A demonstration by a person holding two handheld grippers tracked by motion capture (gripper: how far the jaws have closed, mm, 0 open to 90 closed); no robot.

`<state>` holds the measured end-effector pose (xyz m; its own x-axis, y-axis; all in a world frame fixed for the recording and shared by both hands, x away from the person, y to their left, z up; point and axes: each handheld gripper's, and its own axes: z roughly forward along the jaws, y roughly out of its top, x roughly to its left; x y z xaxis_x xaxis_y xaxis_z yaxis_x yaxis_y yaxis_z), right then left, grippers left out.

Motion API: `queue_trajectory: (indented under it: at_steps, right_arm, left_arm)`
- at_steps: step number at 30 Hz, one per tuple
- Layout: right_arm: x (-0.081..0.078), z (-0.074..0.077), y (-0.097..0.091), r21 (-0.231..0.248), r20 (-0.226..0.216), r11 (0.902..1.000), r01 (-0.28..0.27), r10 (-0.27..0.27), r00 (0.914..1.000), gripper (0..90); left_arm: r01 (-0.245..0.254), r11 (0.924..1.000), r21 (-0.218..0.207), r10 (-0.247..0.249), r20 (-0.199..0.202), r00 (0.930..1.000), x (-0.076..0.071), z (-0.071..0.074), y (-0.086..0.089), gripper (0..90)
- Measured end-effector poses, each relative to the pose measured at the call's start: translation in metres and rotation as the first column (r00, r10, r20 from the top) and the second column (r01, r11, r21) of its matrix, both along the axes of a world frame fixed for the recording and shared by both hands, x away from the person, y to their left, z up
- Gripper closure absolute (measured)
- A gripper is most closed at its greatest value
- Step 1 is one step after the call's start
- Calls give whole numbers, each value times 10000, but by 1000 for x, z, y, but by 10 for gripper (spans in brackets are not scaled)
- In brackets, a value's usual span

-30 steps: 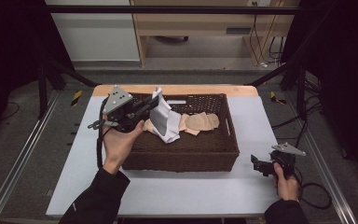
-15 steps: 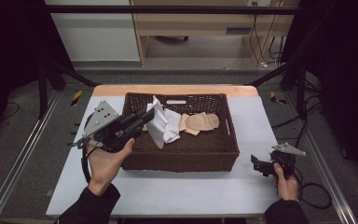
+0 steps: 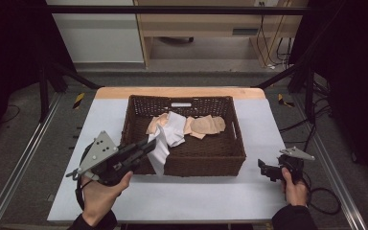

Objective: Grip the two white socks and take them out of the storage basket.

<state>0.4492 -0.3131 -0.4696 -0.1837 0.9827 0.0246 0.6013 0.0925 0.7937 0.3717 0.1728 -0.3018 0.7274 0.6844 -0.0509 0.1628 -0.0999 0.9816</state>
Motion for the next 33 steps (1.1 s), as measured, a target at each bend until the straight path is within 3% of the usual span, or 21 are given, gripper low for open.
queue_trajectory:
  at_steps: [8,14,21,24,28,33]
  right_arm:
    - [0,0,0,-31,-28,10000,-21,21,10000,37]
    - [0,0,0,8,-6,10000,-26,26,10000,36]
    - [0,0,0,4,11,10000,-89,89,10000,37]
    - [-1,0,-1,-5,1,10000,-77,77,10000,36]
    - [-1,0,0,-7,-34,9999,-106,106,9999,37]
    - [-1,-1,1,-44,-65,9999,-105,105,9999,37]
  left_arm:
    - [199,9990,395,-172,-663,9976,-13,-31,6,831]
    - [323,9951,930,-193,-1378,9903,-11,-59,2,830]
    - [453,9891,1402,-144,-2143,9767,-7,-89,-2,830]
    - [609,9848,1626,-182,-2520,9676,-9,-104,-5,830]
    - [728,9771,1999,-111,-2939,9558,-6,-121,-7,829]
    - [798,9655,2478,51,-3243,9459,0,-136,-12,818]
